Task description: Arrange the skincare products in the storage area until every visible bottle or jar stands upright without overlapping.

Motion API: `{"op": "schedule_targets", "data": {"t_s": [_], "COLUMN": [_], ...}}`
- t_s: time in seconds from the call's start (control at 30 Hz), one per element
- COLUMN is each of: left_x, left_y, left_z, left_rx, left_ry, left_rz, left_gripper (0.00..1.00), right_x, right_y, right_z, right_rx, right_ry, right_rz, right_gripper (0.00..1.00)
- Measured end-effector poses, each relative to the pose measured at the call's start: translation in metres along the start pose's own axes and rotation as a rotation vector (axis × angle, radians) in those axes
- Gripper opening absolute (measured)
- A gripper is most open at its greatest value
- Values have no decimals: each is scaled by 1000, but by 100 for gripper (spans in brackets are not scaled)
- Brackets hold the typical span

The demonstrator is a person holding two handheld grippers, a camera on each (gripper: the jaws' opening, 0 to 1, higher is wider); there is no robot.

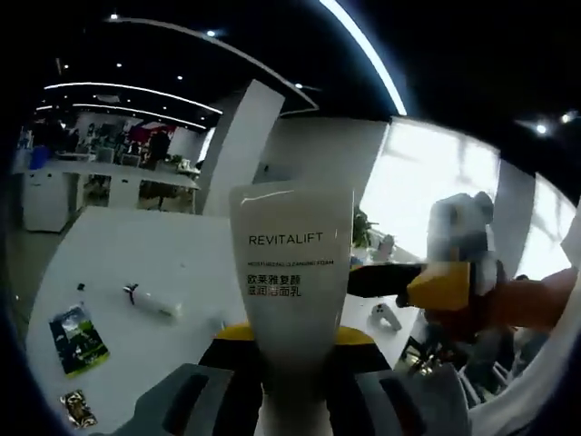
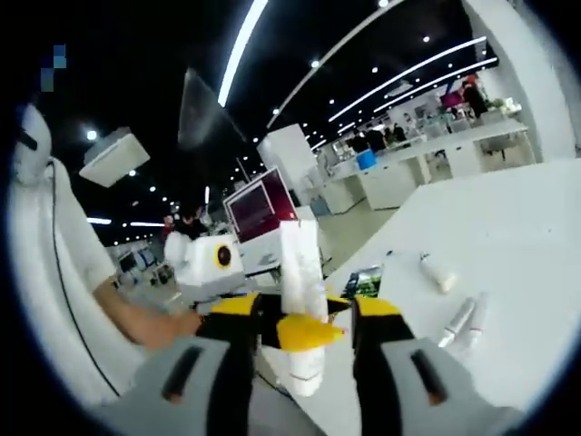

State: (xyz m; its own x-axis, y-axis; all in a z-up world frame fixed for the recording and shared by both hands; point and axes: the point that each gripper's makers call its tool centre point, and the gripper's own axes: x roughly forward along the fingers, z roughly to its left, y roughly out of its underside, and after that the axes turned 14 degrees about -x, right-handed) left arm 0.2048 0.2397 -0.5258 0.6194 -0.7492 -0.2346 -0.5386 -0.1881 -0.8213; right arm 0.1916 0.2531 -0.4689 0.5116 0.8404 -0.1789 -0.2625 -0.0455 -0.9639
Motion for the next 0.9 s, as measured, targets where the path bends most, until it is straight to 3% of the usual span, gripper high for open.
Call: {"op": "schedule_targets", "data": {"t_s": [0.07,0.13,0.2,0.27,0.3,0.37,0.43,0.5,0.63,0.73,0.8,0.83,0.9], "left_x": [3,5,6,7,6,6,4,2,-2,-5,-12,-16,-26], "left_y": [4,7,9,11,11,11,10,9,5,6,3,2,8], "left_z": [-3,-9,-12,-16,-17,-13,-10,-12,-13,-19,-26,-29,-40], "left_rx": [53,46,53,83,88,68,100,101,94,59,-1,-44,-10], "left_ry": [-5,5,13,17,18,13,-8,5,24,104,202,253,378], "left_rz": [16,26,33,37,36,32,17,0,-29,-32,-42,-39,13], "left_gripper": [25,26,26,26,26,26,29,31,33,34,34,34,36], "right_x": [8,14,18,20,22,24,21,23,21,21,19,16,11], "right_y": [-3,-3,-7,6,5,2,4,0,-2,-2,-4,-4,-3], "right_z": [0,-4,0,-9,-4,-4,-10,-3,-1,4,12,16,28], "right_rx": [3,-5,-23,-77,-86,-74,-147,-91,-129,-163,-188,-244,-270], "right_ry": [15,56,49,100,71,84,113,55,18,-45,-111,-155,-232], "right_rz": [22,50,45,147,142,132,154,121,126,148,145,146,152], "right_gripper": [37,33,32,23,20,19,9,7,5,5,5,5,5]}}
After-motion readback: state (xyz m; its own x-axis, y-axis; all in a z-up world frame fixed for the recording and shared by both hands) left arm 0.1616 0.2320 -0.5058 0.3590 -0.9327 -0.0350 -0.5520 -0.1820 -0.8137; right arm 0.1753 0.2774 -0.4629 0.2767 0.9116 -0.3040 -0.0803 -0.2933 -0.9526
